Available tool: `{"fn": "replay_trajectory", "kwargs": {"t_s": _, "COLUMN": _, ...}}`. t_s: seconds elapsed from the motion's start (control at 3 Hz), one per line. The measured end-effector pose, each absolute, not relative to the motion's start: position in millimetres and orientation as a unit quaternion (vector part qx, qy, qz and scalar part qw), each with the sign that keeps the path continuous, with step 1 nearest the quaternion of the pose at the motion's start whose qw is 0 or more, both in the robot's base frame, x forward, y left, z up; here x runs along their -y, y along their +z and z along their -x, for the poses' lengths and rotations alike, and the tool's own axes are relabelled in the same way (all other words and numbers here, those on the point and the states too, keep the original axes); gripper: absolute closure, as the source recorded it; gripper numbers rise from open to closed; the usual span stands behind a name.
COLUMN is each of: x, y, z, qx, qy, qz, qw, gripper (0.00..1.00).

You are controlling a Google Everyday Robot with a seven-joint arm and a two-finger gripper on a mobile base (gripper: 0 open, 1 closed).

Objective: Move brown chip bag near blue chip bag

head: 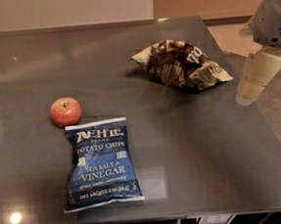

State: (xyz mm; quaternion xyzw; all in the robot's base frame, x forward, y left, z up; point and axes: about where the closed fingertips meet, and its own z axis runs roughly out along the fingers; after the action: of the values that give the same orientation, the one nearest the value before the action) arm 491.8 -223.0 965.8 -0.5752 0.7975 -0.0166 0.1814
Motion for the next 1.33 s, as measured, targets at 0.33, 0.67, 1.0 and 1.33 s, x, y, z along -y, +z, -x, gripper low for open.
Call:
{"fn": "replay_trajectory", "kwargs": {"t_s": 0.33, "x": 223, "y": 957, "z": -532, "qx": -0.811, "qy": 0.003, "qz": 0.548, "qw": 0.206, "gripper": 0.0}}
{"fn": "replay_trajectory", "kwargs": {"t_s": 0.67, "x": 209, "y": 946, "z": -562, "qx": -0.815, "qy": 0.014, "qz": 0.531, "qw": 0.23, "gripper": 0.0}}
{"fn": "replay_trajectory", "kwargs": {"t_s": 1.0, "x": 190, "y": 934, "z": -580, "qx": -0.812, "qy": 0.024, "qz": 0.526, "qw": 0.252, "gripper": 0.0}}
{"fn": "replay_trajectory", "kwargs": {"t_s": 1.33, "x": 177, "y": 922, "z": -587, "qx": -0.811, "qy": 0.019, "qz": 0.517, "qw": 0.273, "gripper": 0.0}}
